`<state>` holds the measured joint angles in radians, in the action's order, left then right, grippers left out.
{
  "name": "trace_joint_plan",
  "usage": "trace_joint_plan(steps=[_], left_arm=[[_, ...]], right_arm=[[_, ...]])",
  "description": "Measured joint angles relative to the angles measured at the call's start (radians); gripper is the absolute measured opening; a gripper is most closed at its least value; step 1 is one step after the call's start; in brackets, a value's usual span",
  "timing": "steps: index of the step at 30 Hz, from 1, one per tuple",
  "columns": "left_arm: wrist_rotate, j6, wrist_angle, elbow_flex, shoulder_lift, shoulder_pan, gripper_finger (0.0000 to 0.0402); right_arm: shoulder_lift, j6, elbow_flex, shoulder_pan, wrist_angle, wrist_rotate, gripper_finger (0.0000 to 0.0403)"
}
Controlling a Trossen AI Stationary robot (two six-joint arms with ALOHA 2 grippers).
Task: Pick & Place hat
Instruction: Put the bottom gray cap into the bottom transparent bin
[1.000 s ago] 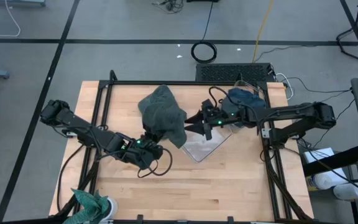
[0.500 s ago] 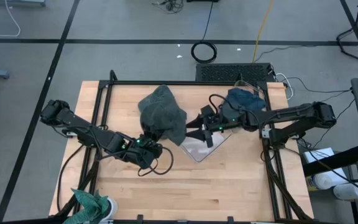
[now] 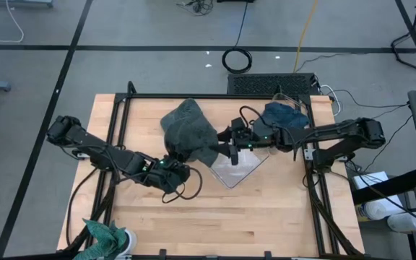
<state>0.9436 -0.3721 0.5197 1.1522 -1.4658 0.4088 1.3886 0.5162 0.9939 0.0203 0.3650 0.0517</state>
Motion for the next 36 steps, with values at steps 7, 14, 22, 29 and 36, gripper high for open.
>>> trace_joint_plan(steps=[7,14,22,29,36], left_arm=[[-0.002,0.035,-0.001,0.000,0.000,-0.022,0.0021],[-0.091,0.106,-0.040,0.000,0.000,-0.046,0.0024],[-0.162,0.304,-0.146,0.001,0.000,-0.058,0.0025],[-0.179,0.375,-0.189,0.006,0.004,-0.054,0.0026],[-0.189,0.378,-0.358,0.002,0.002,-0.052,0.0026]], right_arm=[[0.000,-0.030,0.000,0.013,-0.018,0.017,0.0110],[-0.001,-0.115,0.000,0.013,-0.040,0.054,0.0015],[-0.092,-0.166,0.065,0.011,-0.153,0.055,0.0011],[-0.164,-0.209,0.174,-0.011,-0.356,0.040,0.0011],[-0.205,-0.253,0.222,-0.025,-0.467,-0.071,0.0011]])
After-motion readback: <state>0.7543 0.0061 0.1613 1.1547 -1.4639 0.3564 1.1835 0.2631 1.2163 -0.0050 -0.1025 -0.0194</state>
